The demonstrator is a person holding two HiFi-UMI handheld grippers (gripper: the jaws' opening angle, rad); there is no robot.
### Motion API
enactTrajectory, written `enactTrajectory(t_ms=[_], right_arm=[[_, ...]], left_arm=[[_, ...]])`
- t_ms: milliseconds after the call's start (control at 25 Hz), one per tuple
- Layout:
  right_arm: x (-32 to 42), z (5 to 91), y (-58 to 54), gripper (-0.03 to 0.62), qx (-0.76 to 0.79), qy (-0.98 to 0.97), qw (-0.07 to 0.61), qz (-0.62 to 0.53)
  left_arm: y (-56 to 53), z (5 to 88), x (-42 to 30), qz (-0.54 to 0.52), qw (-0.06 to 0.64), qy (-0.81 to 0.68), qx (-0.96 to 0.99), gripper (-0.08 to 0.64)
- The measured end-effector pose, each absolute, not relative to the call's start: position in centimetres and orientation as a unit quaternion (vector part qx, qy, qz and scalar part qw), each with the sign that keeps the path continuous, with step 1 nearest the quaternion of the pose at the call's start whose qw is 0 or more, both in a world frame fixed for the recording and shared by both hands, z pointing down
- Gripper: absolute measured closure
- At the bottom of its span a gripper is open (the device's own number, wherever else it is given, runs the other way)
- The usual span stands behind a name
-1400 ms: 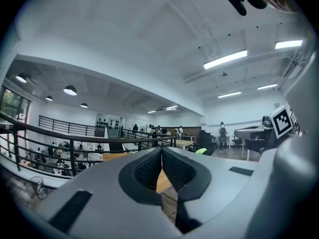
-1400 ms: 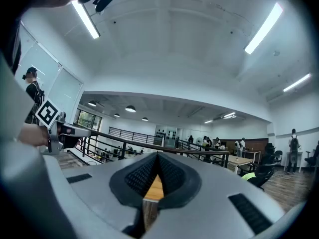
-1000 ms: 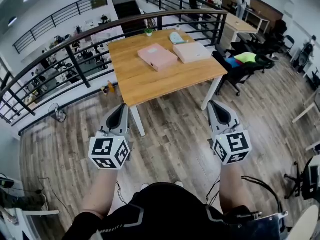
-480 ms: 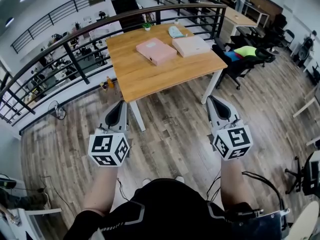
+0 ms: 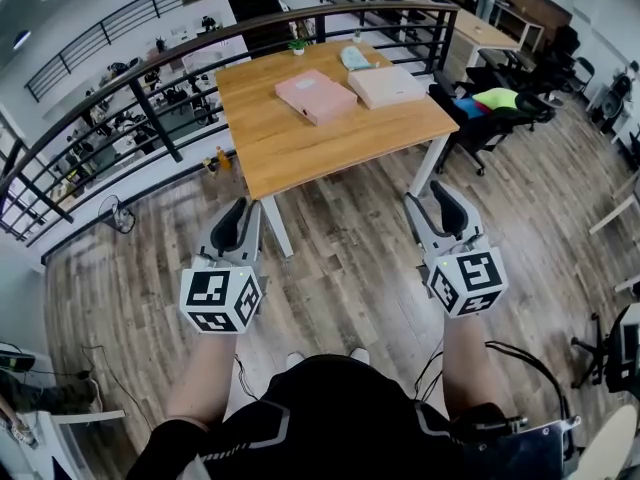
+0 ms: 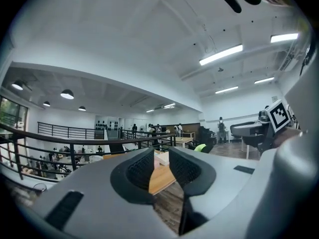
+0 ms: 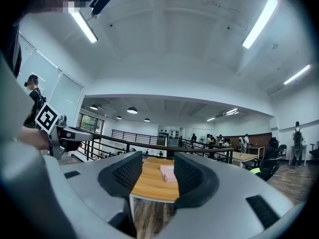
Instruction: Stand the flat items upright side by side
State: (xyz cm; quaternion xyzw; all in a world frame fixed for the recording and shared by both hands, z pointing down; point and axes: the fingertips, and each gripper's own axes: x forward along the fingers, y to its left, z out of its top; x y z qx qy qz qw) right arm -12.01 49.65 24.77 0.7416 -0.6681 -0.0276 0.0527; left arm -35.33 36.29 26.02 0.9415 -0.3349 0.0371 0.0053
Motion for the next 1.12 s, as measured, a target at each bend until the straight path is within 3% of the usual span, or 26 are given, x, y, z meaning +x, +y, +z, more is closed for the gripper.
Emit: enactTrajectory(t_ms=[120,280,480,600,1120], right_arm=[[-11.7,24.9,49.7,0.356,0.741,-0.669,0.051,-0.025],[-11.3,25.1,49.6,0.327,0.737,-0.674,0.048,-0.025],[-10.7,25.4,49.8,0.310,0.730,-0.681,0.050,-0.021],[-10.0,25.4,50.2,0.262,0.723,-0.688,0.057,-0.023],[-4.8,27.6,51.9,0.261,0.698,-0.715,0.047,-0.010]], left_arm=[[36.8,25.9,-34.8,0.030,0.005,-0.325,0.945,0.349],[37.1,26.0,-34.2,0.033,0.006,-0.319,0.947,0.288],[37.7,26.4,-32.9,0.040,0.004,-0.309,0.950,0.264],[38.3,26.3,-31.7,0.040,0.001,-0.303,0.952,0.259],[39.8,27.8,-24.9,0.068,-0.008,-0.307,0.949,0.259]])
